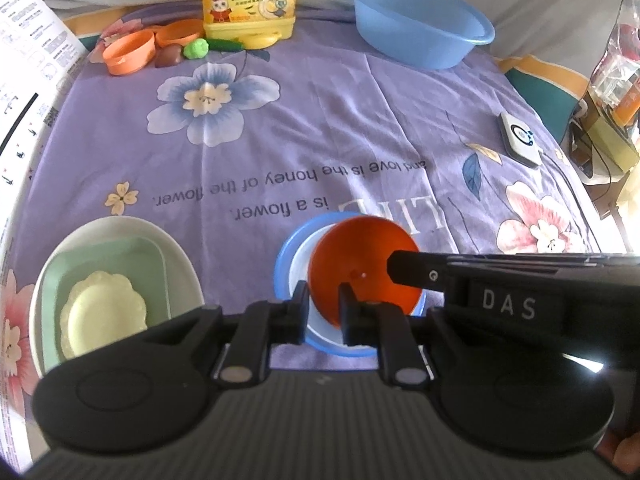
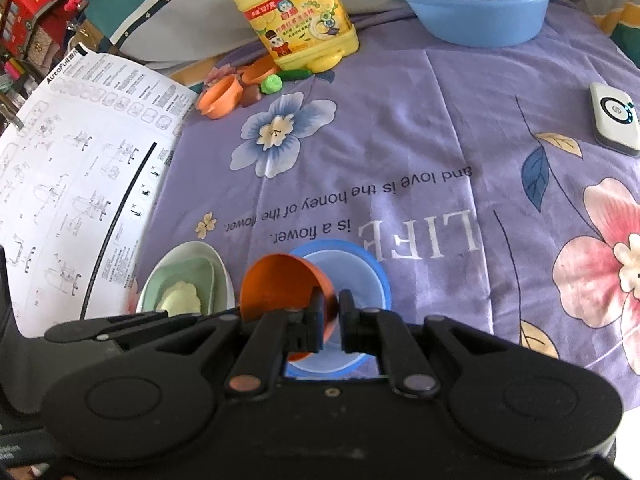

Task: Organize plates and bowls
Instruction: 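Lower the orange bowl into the clear bowl and open both tools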

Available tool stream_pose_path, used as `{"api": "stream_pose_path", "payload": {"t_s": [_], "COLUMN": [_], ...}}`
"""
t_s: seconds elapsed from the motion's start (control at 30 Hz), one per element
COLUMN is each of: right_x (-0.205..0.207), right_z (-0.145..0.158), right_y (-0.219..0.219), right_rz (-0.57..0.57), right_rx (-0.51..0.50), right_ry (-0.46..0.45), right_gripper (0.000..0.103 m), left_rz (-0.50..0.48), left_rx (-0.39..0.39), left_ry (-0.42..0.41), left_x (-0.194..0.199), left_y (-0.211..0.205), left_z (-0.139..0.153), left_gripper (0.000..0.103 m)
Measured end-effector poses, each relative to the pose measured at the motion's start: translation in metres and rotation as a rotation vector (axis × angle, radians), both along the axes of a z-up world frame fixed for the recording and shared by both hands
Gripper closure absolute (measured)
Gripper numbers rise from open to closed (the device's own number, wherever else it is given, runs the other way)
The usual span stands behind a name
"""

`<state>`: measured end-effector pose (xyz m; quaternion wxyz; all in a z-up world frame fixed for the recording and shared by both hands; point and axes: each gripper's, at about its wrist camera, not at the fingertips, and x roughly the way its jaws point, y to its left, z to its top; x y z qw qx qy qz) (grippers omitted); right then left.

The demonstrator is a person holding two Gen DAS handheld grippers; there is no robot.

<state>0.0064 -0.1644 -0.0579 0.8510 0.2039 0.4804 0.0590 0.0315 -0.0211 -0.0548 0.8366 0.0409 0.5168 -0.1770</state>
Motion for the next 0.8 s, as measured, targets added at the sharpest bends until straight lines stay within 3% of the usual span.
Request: {"api": "stream_pose_path", "payload": {"t_s": [0.47,0.53,0.57,0.63,0.8], "right_x": [0.009,0.01,0.01,0.008,0.0], "right_z": [-0.011,-0.012,-0.012,-0.01,0.0], "right_y": [-0.002,-0.003,-0.004,-0.006,-0.006], "right_rz": [-0.01,-0.01,-0.014,-0.013,-0.006], "right_rx": [0.013,0.016,0.014,0.017,0.009], "right_ry": [0.031,0.034,0.031,0.018,-0.02], "right_gripper": [0.09,0.081,0.07,0.056,0.019], "left_rz": [-0.002,0.0,0.004,0.006,0.013], "left_rx": [0.009,0.016,0.018,0.015,0.05], "left_ry": [0.022,0.018,0.014,-0.003,-0.085], "left_x": [0.007,0.007,0.007,0.005,-0.006], "left_y": [-0.004,-0.004,-0.004,-0.003,-0.001], "left_z": [-0.01,-0.01,-0.01,-0.007,0.008], "left_gripper": [0.084,0.072,0.066,0.044,0.01]}}
